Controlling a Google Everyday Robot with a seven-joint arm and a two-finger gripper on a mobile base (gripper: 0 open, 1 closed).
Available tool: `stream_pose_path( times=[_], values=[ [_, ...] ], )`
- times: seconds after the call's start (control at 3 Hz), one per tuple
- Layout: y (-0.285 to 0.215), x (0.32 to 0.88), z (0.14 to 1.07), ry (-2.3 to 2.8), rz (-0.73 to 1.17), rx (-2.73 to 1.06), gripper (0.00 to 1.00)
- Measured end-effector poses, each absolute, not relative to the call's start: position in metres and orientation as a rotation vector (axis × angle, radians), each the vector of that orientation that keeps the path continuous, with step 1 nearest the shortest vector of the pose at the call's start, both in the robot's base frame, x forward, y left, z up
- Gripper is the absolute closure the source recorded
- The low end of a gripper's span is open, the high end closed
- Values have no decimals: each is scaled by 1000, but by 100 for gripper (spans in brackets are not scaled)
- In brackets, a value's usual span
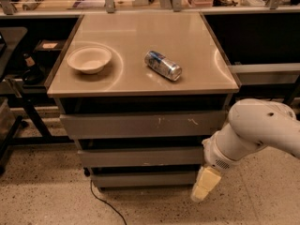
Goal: Open middle drawer
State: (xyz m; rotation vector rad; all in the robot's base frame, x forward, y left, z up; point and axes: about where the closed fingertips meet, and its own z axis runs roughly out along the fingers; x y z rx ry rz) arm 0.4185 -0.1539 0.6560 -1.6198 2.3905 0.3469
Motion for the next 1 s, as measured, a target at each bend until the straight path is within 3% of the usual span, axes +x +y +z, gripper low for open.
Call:
stream_pose_path(
  times=[1.0],
  values=[
    [-84, 501, 536, 2334, 366, -1457, 0]
  ],
)
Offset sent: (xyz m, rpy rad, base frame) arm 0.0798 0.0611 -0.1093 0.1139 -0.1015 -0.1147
